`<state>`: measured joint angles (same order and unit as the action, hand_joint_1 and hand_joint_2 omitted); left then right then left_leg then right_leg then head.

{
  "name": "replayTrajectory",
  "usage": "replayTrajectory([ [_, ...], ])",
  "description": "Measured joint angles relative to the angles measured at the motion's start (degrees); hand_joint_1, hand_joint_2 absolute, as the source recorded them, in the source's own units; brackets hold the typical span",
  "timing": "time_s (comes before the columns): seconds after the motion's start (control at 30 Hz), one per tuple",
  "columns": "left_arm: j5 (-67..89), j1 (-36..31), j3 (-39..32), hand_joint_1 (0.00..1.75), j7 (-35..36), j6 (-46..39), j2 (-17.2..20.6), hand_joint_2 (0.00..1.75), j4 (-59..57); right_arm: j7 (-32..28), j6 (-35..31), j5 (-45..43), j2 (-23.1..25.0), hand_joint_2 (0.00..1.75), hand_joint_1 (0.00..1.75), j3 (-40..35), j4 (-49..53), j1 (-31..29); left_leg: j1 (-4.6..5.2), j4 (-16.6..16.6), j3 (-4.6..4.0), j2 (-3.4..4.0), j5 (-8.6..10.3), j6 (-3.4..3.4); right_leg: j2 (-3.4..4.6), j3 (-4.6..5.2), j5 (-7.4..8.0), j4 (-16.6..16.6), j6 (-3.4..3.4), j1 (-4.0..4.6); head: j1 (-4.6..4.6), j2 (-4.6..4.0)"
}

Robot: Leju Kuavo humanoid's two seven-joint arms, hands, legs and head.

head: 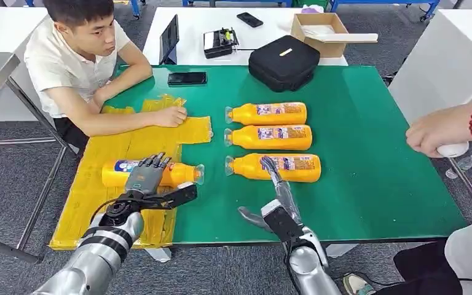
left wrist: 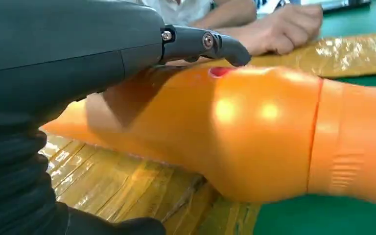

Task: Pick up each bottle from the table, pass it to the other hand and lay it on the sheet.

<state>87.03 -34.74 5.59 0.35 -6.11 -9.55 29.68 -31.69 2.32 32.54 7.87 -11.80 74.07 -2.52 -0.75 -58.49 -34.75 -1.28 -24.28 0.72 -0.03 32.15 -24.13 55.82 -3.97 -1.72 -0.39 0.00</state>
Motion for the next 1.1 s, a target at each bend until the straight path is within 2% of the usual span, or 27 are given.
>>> replayTrajectory([
  [0.13,0.2,-1.9,-0.4,0.00,-0.3,3.8,0.1,1.75,-2.4,-0.4,0.1,-0.3,0.0,1.75,0.00,0.0,-1.1,-1.0,0.01,0.0,0.10,0.01,0.00,0.00,0.00,-0.11,0.02,0.0,-0.02,0.00,-0.02,0.00],
  [0.53,0.2,-2.8,-0.6,0.00,-0.5,4.9,0.2,1.75,-3.7,-0.7,0.1,-0.4,0.0,1.75,0.00,0.0,-1.8,-1.5,0.00,0.0,0.14,-0.01,-0.01,-0.01,0.00,-0.18,0.00,0.0,-0.02,0.00,-0.02,0.00],
  [0.6,-0.8,-5.0,-1.7,0.00,-1.7,10.9,1.0,1.75,-5.5,-1.9,0.1,-1.1,-0.2,1.75,0.00,-0.1,-3.6,-2.7,0.00,0.0,0.46,0.04,-0.23,-0.21,0.07,-0.45,-0.07,0.0,0.06,0.01,0.00,0.00],
  [0.67,-1.3,-6.0,-1.8,0.00,-3.1,13.0,1.3,1.75,-6.3,-2.5,0.0,-1.1,-0.4,1.75,0.00,-0.1,-5.3,-3.8,-0.01,0.0,0.76,0.05,-0.25,-0.24,0.06,-0.64,-0.16,0.0,0.18,0.03,-0.02,0.00],
  [1.1,-2.0,-5.0,-1.6,0.00,-5.2,7.0,0.6,1.75,-6.4,-2.9,-1.1,-0.9,-0.7,1.75,0.00,-0.2,-6.2,-3.2,0.01,0.0,0.65,0.05,-0.20,-0.19,0.06,-0.50,-0.10,0.0,0.08,0.01,0.00,0.00],
])
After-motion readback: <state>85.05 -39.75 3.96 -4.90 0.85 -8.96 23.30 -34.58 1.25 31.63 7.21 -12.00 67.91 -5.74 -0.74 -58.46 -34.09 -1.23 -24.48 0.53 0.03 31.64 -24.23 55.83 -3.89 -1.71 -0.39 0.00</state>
